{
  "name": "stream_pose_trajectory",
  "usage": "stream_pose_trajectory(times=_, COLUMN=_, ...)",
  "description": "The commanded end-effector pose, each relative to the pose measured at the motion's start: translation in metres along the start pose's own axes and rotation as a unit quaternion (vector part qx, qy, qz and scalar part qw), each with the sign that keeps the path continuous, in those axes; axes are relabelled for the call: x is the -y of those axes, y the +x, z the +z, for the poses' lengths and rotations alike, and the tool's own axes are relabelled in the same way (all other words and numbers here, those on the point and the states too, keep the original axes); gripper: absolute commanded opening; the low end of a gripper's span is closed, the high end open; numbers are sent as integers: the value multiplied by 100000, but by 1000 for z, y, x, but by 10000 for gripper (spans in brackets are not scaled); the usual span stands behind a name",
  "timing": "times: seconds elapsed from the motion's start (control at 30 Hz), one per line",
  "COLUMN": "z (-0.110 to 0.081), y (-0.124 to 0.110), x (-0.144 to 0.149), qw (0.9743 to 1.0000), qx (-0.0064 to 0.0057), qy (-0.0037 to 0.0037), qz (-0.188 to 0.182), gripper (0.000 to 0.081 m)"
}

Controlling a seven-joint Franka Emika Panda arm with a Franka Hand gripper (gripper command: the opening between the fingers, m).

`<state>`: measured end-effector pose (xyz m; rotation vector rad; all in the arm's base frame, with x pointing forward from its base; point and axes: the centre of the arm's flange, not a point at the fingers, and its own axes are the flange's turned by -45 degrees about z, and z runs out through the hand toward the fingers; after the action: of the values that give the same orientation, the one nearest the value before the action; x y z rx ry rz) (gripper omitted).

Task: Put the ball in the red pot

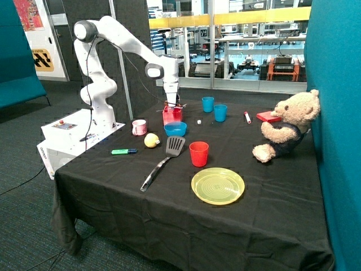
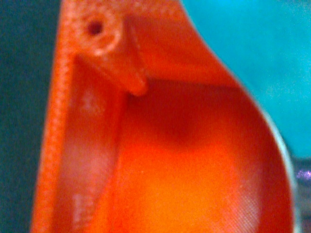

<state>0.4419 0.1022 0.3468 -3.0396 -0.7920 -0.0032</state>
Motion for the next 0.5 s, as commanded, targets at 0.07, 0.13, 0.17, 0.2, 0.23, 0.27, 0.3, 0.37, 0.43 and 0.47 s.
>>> stream_pose_trajectory(times=0.07, z=4, y=0, x=-3, qw=100000, qx=104, qy=-2, qz=130, gripper=237)
stream_pose_trajectory(times=0.13, z=5, y=0, x=-2, qw=100000, qx=104, qy=-2, qz=18, gripper=237)
stream_pose_trajectory(times=0.17, z=5, y=0, x=-2, qw=100000, qx=104, qy=-2, qz=-25, gripper=236)
stream_pose_trajectory(times=0.2, z=5, y=0, x=-1, qw=100000, qx=104, qy=-2, qz=-89, gripper=236)
stream_pose_trajectory(times=0.23, z=6, y=0, x=-1, qw=100000, qx=104, qy=-2, qz=-103, gripper=236)
stream_pose_trajectory(times=0.27, z=6, y=0, x=0, qw=100000, qx=104, qy=-2, qz=-178, gripper=236)
stream_pose_trajectory(times=0.3, z=6, y=0, x=1, qw=100000, qx=104, qy=-1, qz=-238, gripper=236)
stream_pose_trajectory(times=0.37, z=6, y=0, x=2, qw=100000, qx=104, qy=-1, qz=-270, gripper=231)
stream_pose_trajectory(times=0.43, z=6, y=1, x=3, qw=99999, qx=104, qy=-1, qz=-317, gripper=225)
stream_pose_trajectory(times=0.47, z=6, y=1, x=3, qw=99999, qx=104, qy=-1, qz=-315, gripper=223)
